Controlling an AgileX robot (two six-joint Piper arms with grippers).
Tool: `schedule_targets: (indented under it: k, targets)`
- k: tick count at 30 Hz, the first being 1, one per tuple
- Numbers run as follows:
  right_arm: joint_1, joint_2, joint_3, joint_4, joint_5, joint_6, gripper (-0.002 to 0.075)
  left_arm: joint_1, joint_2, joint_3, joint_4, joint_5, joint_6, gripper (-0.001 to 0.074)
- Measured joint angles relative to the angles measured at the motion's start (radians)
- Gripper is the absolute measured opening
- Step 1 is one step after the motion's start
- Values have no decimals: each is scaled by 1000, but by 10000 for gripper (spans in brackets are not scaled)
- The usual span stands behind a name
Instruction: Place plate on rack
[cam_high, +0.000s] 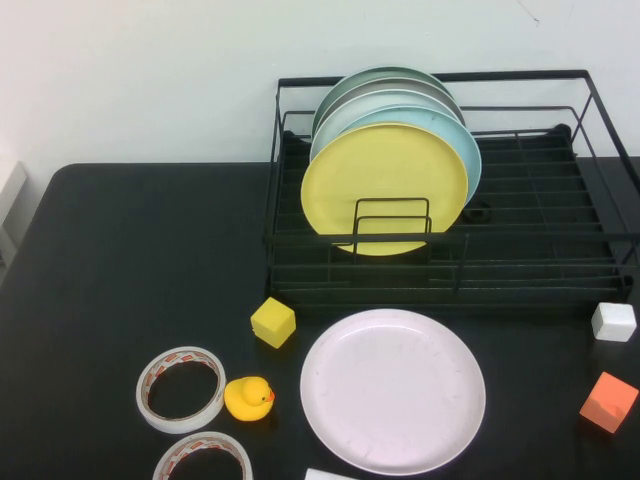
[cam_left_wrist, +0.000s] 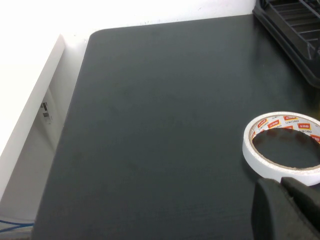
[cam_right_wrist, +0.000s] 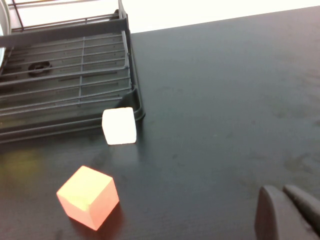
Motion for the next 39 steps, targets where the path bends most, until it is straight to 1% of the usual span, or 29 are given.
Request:
schedule_targets:
  k: [30, 31, 33, 36, 37, 39]
  targets:
    - [0, 0, 0, 0, 0, 2, -2, 0, 0, 0, -4, -10, 0, -2]
    - [0, 0, 0, 0, 0, 2, -2, 0, 0, 0, -33, -24, -12, -2]
    - [0, 0, 0, 0, 0, 2, -2, 0, 0, 2, -170, -72, -83, -2]
    - [0, 0, 0, 0, 0, 2, -2, 0, 0, 2, -566, -202, -278, -2]
    - [0, 0, 0, 0, 0, 2, -2, 0, 0, 2, -727, -256, -347, -2]
    - [0, 0, 0, 0, 0, 2, -2, 0, 0, 2, -1022, -367, -428, -1]
